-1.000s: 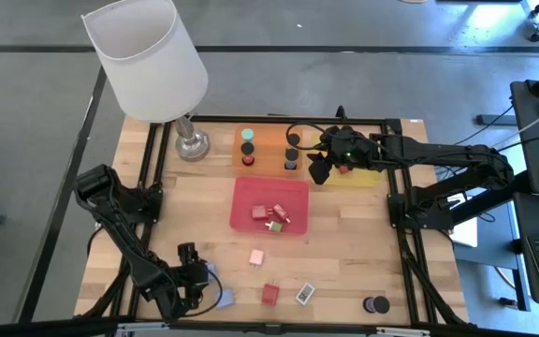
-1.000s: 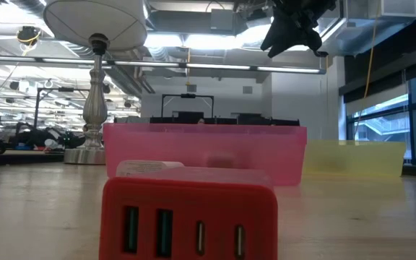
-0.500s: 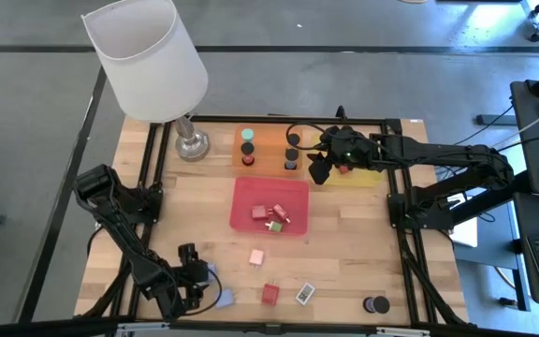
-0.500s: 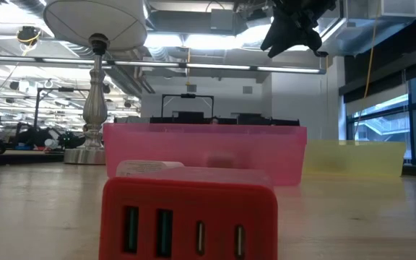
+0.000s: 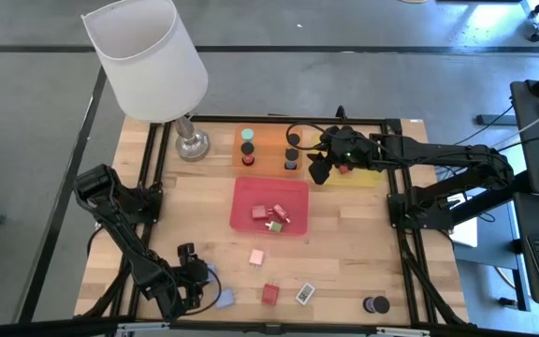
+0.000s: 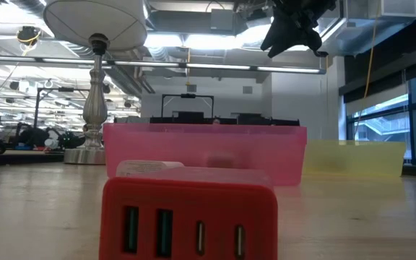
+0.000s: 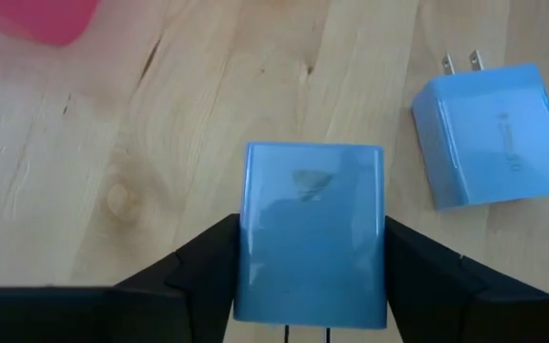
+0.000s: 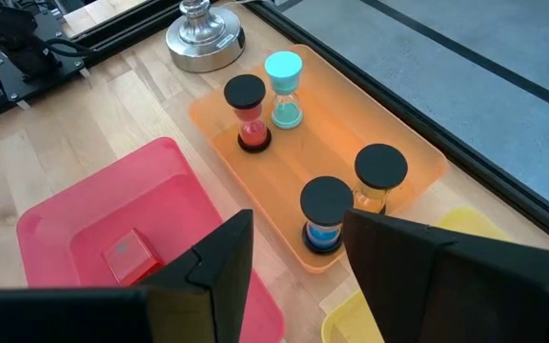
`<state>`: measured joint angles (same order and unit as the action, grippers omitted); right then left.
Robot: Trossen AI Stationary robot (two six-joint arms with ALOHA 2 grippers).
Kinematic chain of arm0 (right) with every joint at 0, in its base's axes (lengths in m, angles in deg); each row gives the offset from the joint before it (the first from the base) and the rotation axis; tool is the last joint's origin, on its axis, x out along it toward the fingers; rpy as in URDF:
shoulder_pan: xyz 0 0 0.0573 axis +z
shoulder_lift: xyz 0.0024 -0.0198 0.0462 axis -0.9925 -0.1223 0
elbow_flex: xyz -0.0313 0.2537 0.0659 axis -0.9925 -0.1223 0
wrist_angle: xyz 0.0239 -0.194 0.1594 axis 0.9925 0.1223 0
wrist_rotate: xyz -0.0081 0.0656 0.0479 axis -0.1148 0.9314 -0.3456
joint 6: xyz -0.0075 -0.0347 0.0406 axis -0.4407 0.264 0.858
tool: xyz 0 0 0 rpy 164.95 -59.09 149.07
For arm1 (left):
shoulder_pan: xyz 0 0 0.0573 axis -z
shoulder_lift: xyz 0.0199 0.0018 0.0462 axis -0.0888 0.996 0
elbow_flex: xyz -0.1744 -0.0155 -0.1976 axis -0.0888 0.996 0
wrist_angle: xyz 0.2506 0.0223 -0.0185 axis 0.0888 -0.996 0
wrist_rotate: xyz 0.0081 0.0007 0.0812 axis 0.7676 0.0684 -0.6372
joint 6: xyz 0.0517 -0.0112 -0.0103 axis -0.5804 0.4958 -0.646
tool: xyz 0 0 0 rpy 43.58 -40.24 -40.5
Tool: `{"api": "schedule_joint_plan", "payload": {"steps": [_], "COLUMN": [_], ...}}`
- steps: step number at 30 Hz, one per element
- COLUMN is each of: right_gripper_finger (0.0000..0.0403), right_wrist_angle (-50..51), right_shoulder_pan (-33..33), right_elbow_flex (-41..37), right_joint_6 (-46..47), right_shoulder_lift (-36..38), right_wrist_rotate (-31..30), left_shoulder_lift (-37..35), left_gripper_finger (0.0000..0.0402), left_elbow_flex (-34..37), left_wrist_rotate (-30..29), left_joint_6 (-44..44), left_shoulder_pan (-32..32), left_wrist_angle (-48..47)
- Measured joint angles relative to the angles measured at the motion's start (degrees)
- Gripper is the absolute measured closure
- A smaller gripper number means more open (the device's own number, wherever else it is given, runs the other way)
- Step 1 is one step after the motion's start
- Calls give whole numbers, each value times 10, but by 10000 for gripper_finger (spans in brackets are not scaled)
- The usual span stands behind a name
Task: Pick & Place Office items
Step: Put the top light blue charger adapter into the red bin
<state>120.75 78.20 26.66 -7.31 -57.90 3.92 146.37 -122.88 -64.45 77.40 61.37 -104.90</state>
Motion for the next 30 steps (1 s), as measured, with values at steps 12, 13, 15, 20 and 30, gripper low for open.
{"api": "schedule_joint_plan", "payload": {"steps": [12, 13, 15, 20, 30], "right_gripper_finger": [236, 236, 236, 236, 236], "right_wrist_angle": [0, 0, 0, 0, 0], "right_shoulder_pan": [0, 0, 0, 0, 0], "right_elbow_flex": [0, 0, 0, 0, 0], "right_joint_6": [0, 0, 0, 0, 0], "right_shoulder_lift": [0, 0, 0, 0, 0], "right_wrist_rotate": [-1, -1, -1, -1, -1], "left_shoulder_lift": [-53, -63, -83, -123, -131], "left_gripper_finger": [188, 188, 188, 188, 188], "left_elbow_flex": [-14, -15, -16, -16, -16], "left_wrist_rotate": [-20, -36, -73, -186, -189], "left_joint_6": [26, 26, 26, 26, -101], "left_shoulder_pan": [-29, -38, -56, -119, -289], "left_wrist_angle": [-89, -92, -96, -102, 45]}}
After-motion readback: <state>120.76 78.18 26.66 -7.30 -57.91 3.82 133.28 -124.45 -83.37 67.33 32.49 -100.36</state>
